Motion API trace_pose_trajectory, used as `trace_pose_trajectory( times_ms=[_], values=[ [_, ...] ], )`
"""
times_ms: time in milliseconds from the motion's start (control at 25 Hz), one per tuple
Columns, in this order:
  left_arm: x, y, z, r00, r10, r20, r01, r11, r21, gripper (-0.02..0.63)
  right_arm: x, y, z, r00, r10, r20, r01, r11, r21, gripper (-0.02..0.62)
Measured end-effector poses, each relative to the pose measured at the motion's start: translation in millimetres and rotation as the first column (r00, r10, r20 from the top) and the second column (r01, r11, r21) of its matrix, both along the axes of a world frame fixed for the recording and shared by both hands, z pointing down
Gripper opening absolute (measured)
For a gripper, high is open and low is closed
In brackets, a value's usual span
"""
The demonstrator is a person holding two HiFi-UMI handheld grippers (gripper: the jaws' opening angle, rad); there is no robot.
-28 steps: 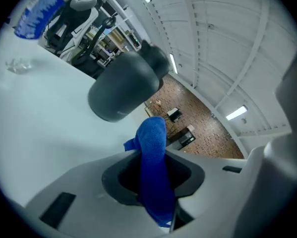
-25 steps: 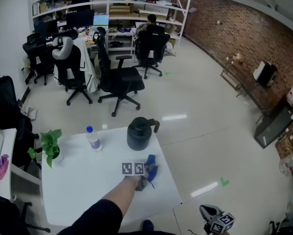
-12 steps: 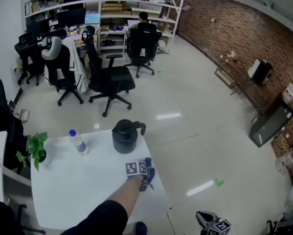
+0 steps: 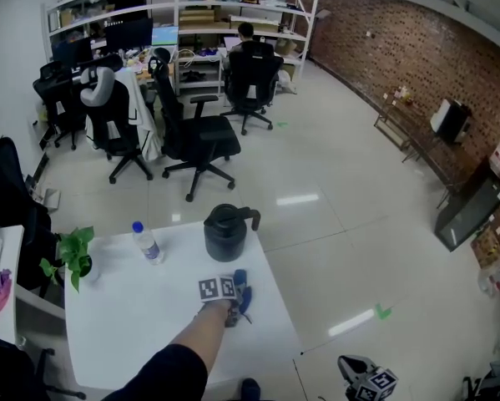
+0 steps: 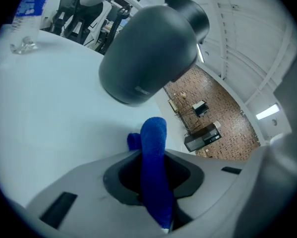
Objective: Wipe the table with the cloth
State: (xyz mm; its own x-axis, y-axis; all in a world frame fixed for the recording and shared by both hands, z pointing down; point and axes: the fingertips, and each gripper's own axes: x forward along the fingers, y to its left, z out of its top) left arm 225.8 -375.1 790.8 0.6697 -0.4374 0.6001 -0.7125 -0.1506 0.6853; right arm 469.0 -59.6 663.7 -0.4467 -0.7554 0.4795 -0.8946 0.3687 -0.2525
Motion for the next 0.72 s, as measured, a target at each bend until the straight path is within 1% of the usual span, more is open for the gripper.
trace_pose_trajectory(
  times_ms=[120,200,280,360,440,560,640,720],
  values=[
    [-25,0,1,1.000,-0.015,0.021,0.015,1.000,-0.002,0.078,-9,-7,1,1.000,-0.015,0.000,0.015,1.000,0.001,0.012],
    [-27,1,-5,1.000,-0.007,0.025,0.007,1.000,0.003,0.078,-16,-11,-1,1.000,-0.027,0.002,0.027,1.000,0.005,0.012],
    [-7,1,-17,1.000,0.025,-0.017,-0.025,0.999,0.026,0.078,-22,-15,-4,0.999,-0.042,0.004,0.042,0.999,0.014,0.012],
    [29,1,-28,0.995,0.072,-0.070,-0.069,0.997,0.046,0.078,-25,-18,-8,0.999,-0.054,0.001,0.054,0.998,0.026,0.012],
    [64,5,-28,0.989,0.115,-0.090,-0.111,0.993,0.047,0.078,-25,-19,-12,0.998,-0.059,-0.006,0.059,0.998,0.034,0.012],
    [91,12,-9,0.987,0.144,-0.064,-0.144,0.990,0.015,0.078,-19,-21,-17,0.999,-0.049,-0.016,0.049,0.998,0.038,0.012],
    [95,13,1,0.989,0.146,-0.037,-0.147,0.989,0.000,0.078,-12,-26,-21,0.999,-0.038,-0.022,0.039,0.998,0.056,0.012],
    [97,11,2,0.989,0.145,-0.024,-0.145,0.990,0.001,0.078,-1,-35,-27,0.999,-0.019,-0.027,0.021,0.996,0.086,0.012]
  ],
)
